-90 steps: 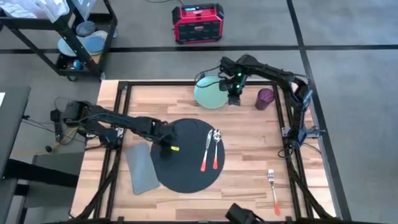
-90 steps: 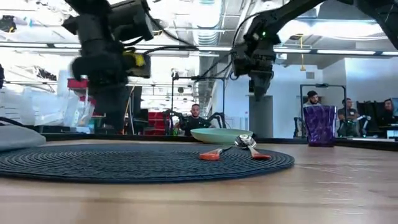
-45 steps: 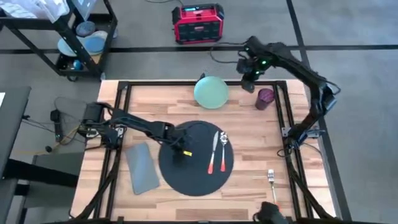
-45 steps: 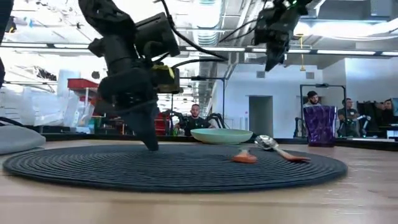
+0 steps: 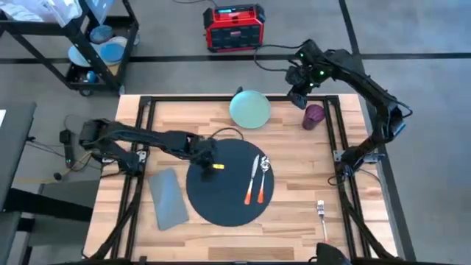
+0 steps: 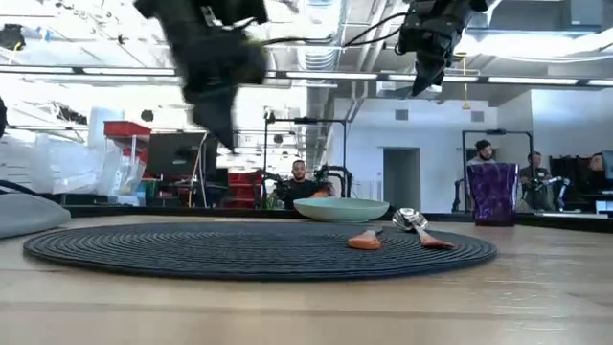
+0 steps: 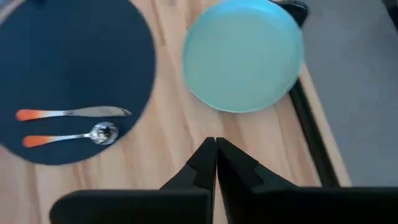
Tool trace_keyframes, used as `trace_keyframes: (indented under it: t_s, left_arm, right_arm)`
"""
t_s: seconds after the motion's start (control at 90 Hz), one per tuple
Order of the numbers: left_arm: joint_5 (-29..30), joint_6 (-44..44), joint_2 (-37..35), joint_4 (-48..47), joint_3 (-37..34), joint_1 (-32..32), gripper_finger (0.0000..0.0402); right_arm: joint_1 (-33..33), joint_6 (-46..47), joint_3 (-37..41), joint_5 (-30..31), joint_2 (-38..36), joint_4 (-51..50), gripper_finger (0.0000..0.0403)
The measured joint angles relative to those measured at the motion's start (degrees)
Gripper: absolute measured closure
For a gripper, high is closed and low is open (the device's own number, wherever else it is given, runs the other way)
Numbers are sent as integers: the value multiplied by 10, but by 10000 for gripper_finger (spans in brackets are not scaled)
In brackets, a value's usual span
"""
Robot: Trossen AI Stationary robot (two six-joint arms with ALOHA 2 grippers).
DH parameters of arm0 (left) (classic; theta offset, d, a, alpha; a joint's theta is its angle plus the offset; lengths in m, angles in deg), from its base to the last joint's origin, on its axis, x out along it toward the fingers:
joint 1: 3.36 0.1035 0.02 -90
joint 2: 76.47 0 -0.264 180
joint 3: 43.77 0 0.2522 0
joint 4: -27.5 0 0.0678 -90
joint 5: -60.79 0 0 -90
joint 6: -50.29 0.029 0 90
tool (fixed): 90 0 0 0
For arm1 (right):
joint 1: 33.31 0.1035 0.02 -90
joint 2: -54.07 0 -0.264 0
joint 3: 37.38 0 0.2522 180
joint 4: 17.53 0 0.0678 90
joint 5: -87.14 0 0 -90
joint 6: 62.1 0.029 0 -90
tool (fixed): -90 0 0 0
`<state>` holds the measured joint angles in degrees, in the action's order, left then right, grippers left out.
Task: Set table place
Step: Adjust the gray table napkin on the table
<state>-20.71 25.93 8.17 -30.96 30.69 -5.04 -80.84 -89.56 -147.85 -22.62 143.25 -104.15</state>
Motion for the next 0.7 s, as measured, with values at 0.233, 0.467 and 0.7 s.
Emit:
trace_keyframes:
  t_s: [0.233, 0.467, 0.7]
  left_arm:
    - [34, -251, -125, -120, -103, -125, 402]
    - [25, -460, -164, -113, -196, -246, 402]
    - [18, -544, -164, -20, -273, -296, 401]
  right_arm:
    - [0, 0, 0, -1, 0, -6, 403]
    - [19, 0, 0, -1, 0, -13, 403]
    - [45, 11, 0, 0, 0, -14, 403]
